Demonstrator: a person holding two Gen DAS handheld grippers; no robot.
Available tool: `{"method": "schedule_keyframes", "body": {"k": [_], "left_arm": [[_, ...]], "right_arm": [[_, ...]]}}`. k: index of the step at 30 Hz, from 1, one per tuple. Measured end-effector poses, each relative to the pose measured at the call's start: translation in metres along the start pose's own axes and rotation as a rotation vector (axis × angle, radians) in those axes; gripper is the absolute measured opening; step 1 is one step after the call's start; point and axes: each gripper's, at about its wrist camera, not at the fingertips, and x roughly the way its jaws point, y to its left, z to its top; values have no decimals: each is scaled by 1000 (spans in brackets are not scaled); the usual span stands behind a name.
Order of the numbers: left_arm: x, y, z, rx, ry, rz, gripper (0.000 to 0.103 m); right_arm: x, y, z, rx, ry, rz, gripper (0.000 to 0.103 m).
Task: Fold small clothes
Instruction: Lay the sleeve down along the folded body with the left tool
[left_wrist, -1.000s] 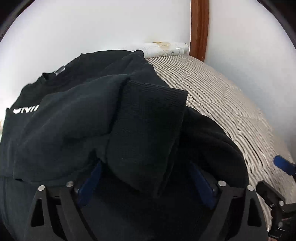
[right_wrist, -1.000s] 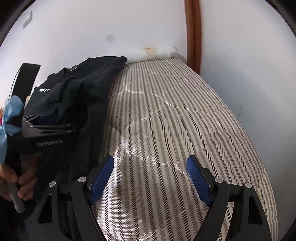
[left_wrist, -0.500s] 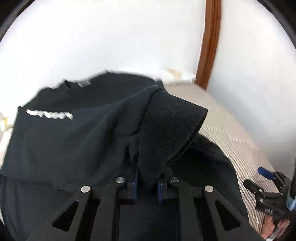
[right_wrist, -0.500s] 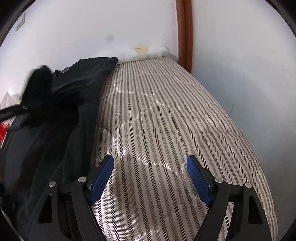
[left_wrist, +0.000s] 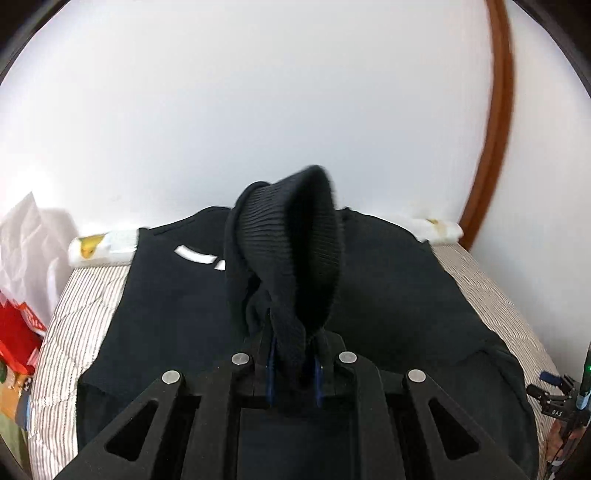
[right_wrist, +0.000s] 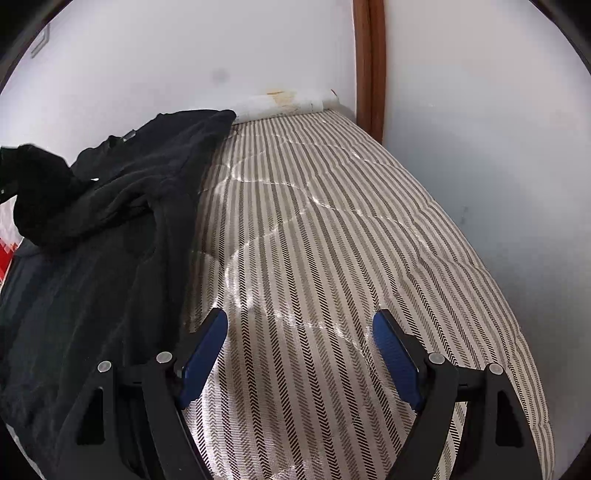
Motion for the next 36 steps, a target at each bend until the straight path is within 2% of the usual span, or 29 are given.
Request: {"method": "schedule_keyframes", "body": {"k": [4,9,12,17,21,24,27,31,34,36], "left_arm": [[13,37,-5,-61,29,-24,15],[35,63,-22,-114,91,-31,18],[43,79,-32,-163,135,-26,25],[36,106,-45,-228,137,-9,50],[20,129,-53,-247,136,34,58],[10,145,-58,-256,147,29,60],[6,154,-57,-263,145,34,61],[14,154,-52,-261,144,-8,61],[33,151,-49,-252,173,5,61],[52,149,-50,-265,202,-22,58]], "right_arm": [[4,-2,1,14,16,-11,78],[7,-5,1,32,22,-25,78],[7,-6,1,33,23,-35,78],[6,-3,2,25,15,-65,78],[-2,-1,2,22,-16,-84,78],[-10,5,16,46,-51,-40,78],[-18,23,44,64,-87,13,78],[-26,68,79,27,-125,34,79],[-25,110,84,-16,-114,65,79],[-19,134,76,-47,-100,86,79]]}}
